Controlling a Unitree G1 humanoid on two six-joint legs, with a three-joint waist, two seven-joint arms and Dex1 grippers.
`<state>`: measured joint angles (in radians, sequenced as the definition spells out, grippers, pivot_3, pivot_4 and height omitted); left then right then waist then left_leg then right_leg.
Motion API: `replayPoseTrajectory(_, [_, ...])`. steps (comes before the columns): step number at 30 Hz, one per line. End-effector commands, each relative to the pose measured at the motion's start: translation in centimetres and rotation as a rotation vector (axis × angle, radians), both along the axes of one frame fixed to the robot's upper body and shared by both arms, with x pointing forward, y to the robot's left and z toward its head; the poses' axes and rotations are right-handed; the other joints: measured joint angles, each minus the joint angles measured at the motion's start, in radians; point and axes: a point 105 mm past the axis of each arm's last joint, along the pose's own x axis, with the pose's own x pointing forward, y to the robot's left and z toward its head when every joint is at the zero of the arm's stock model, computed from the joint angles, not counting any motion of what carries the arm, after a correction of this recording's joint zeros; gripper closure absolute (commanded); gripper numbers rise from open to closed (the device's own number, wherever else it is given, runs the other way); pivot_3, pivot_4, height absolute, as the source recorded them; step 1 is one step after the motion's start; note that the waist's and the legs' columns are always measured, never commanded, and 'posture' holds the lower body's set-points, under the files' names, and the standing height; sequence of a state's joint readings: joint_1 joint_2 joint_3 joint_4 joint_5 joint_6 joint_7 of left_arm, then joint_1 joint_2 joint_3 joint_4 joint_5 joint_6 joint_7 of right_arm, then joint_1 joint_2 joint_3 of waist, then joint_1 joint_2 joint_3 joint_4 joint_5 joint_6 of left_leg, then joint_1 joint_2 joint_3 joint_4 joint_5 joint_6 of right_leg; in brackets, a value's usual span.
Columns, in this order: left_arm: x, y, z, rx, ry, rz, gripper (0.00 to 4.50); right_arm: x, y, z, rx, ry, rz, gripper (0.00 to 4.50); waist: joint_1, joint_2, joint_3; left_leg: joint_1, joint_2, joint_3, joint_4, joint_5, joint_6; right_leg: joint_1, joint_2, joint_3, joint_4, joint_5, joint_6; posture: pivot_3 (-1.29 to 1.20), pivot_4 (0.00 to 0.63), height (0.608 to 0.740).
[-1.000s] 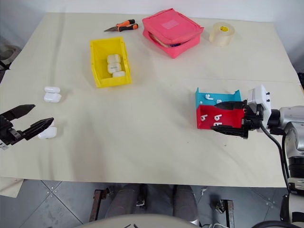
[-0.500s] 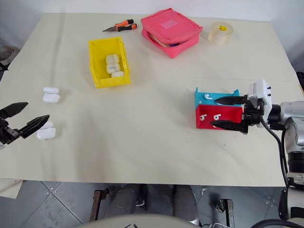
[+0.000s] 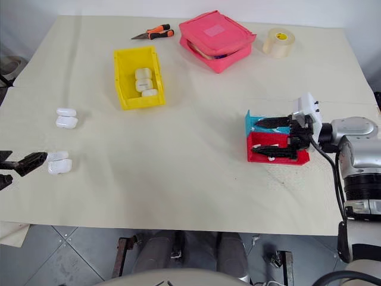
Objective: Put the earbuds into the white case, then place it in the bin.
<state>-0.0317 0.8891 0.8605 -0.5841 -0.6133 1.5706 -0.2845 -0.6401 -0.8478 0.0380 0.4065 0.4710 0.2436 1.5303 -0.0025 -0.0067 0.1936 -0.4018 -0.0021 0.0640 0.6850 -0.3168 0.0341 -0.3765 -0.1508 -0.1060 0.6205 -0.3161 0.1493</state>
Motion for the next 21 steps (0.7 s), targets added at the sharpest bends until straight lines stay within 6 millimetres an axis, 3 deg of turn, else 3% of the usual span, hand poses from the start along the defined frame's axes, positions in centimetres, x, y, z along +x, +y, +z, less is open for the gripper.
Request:
replayPoseTrajectory(1, [-0.2, 0.7, -0.2, 0.027, 0.036, 0.069, 0.04, -0.6, 0.5, 1.3, 0.004, -0.007, 0.103, 0.0, -0.003, 0.0, 0.0, 0.0, 0.0, 0.0, 0.0, 0.0, 0.0, 0.0, 0.0, 0.0, 0.0, 0.0, 0.0, 0.0, 0.15, 0.74])
replayPoseTrajectory(6, [1.0, 1.7, -0.9, -0.042, 0.032, 0.178, 0.04, -0.9, 0.9, 1.2, -0.007, 0.018, 0.14, 0.0, 0.001, 0.0, 0.0, 0.0, 0.002, -0.002, 0.0, 0.0, -0.003, 0.0, 0.001, 0.0, 0.0, -0.001, -0.001, 0.0, 0.15, 0.74])
replayPoseTrajectory(15, [4.3, 0.3, -1.9, -0.163, 0.069, 0.214, 0.04, -1.0, 1.3, 1.2, -0.002, 0.021, 0.168, 0.0, 0.001, 0.0, 0.0, 0.0, 0.0, -0.003, 0.0, 0.0, -0.003, 0.0, 0.0, 0.001, 0.001, 0.0, -0.002, 0.0, 0.15, 0.74])
replayPoseTrajectory(21, [4.0, 0.1, -1.4, -0.162, 0.1, 0.237, 0.04, -1.2, 0.7, 0.9, -0.008, 0.024, 0.151, 0.0, -0.001, 0.0, 0.0, 0.0, 0.0, -0.003, 0.0, 0.0, -0.004, -0.001, 0.0, 0.001, 0.001, 0.0, -0.002, 0.0, 0.15, 0.74])
